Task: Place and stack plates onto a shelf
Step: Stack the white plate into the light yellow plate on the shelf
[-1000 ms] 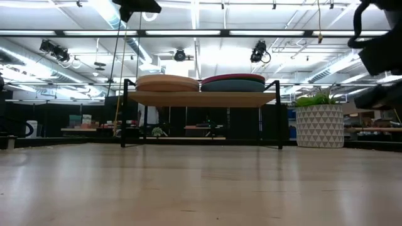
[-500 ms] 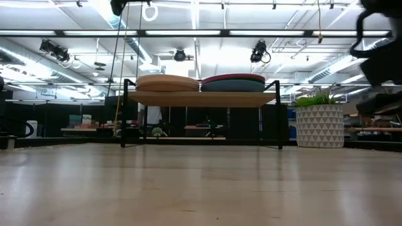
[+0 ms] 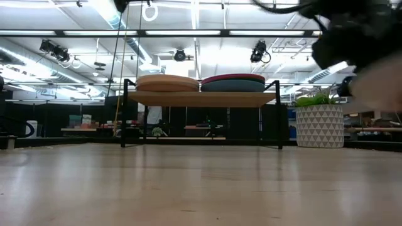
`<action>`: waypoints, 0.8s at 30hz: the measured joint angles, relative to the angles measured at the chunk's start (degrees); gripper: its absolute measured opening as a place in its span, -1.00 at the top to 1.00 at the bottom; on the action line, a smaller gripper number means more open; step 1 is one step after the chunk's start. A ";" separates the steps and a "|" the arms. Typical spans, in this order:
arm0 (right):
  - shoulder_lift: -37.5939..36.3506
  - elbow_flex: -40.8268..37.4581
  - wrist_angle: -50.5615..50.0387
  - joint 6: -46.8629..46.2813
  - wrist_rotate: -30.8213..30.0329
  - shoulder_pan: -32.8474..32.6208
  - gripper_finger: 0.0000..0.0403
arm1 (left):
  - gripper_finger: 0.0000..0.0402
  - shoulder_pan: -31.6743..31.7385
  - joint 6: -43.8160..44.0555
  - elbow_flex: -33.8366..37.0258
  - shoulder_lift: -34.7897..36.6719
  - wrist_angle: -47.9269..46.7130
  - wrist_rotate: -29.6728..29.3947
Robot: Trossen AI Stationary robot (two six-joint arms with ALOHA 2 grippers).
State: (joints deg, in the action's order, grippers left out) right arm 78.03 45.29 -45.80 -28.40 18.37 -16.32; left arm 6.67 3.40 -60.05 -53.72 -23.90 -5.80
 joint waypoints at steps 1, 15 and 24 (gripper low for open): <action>-0.64 0.49 -0.67 -0.42 2.24 1.89 0.93 | 0.49 -1.06 -0.97 -0.02 -0.67 0.02 0.02; -4.14 4.09 0.78 -15.59 27.45 24.78 0.87 | 0.02 -23.34 -28.12 0.05 -12.46 10.12 -15.45; -1.98 4.18 18.89 -21.96 32.50 30.03 0.93 | -0.01 -26.46 -34.17 0.05 -23.09 19.74 -16.90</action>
State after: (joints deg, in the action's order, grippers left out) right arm 76.05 49.47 -26.92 -50.36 50.87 13.71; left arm -19.79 -30.77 -60.01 -76.80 -4.16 -22.71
